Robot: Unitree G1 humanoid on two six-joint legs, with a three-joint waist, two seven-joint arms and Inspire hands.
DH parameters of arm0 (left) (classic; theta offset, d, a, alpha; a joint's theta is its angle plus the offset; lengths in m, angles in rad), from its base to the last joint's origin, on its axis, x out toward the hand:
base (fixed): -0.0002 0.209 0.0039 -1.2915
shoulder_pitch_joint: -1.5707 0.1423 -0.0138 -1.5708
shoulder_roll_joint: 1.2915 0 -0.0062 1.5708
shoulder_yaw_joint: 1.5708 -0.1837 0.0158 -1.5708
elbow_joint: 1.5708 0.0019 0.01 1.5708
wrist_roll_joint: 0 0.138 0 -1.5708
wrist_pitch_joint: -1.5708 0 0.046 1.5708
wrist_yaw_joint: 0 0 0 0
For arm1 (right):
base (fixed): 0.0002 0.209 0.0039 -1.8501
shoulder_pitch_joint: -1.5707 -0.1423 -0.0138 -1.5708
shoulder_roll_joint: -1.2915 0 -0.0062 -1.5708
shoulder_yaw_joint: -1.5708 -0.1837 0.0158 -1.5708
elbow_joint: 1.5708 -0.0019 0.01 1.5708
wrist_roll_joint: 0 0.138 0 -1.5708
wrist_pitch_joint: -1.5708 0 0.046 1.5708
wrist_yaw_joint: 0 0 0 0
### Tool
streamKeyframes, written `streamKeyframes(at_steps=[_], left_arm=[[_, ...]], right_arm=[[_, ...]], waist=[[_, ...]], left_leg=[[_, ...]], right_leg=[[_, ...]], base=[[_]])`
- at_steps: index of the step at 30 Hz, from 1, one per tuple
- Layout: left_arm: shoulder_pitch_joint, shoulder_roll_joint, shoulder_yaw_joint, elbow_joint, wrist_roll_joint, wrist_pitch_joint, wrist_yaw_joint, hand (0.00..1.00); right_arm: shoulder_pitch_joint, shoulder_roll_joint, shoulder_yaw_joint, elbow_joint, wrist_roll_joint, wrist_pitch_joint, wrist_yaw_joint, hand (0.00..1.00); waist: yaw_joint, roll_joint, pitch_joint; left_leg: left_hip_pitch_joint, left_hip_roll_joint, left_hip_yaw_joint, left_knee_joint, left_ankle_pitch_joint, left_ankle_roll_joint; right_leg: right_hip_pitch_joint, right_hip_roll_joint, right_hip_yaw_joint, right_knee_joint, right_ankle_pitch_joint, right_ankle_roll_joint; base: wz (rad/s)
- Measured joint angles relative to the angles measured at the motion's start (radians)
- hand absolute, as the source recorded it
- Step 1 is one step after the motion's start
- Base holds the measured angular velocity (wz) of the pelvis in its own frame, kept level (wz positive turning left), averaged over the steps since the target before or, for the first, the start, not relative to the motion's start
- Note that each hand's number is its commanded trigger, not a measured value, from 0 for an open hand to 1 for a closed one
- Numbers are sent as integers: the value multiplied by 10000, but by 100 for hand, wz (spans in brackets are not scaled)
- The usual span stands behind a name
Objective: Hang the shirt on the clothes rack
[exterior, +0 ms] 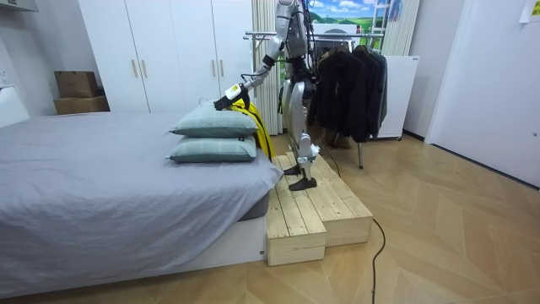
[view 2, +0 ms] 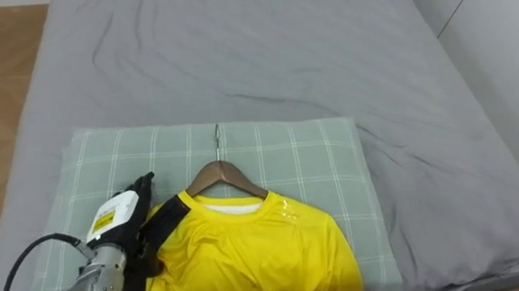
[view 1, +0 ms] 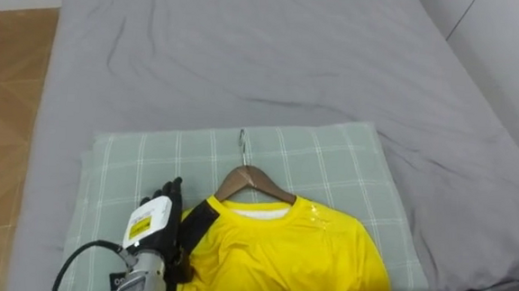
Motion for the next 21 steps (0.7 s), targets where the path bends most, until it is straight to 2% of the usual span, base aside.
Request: streamKeyframes(at_steps=[4,6,12,19,20,21], left_arm=[[-22,7,-70,2,-91,-36,-1,0],[-247,-6,-78,283,-183,-50,3,0],[-619,-34,-75,778,-389,-145,90,0],[-839,1,-97,869,-557,-171,397,0],[-912,3,-96,951,-556,-202,428,3],[-938,7,-97,991,-556,-212,444,13]], right_arm=[[-76,-4,-2,-15,-158,1,16,0],[-150,15,152,-6,-89,12,22,0],[-339,76,320,0,-67,26,12,0],[-544,94,486,-29,-49,105,-5,0],[-552,93,521,-33,-49,105,-4,0],[-562,93,540,-35,-42,105,-4,0]], waist=[[-31,-15,10],[-54,-87,58],[-117,-159,127],[-145,-153,158],[-147,-157,162],[-153,-158,163]], left_leg=[[-30,-16,-59,0,15,1],[-50,-26,-62,-2,54,5],[-141,-37,-149,39,113,12],[-590,-34,-152,51,281,11],[-639,-35,-149,52,295,10],[-654,-35,-148,52,300,10]], right_leg=[[1,-11,-46,-1,0,0],[1,-23,-108,7,0,0],[-35,-35,-251,43,7,-11],[-646,-46,-253,379,22,-34],[-687,-49,-256,380,22,-35],[-698,-48,-258,380,23,-36]], base=[[3],[8],[6],[0],[0],[0]])
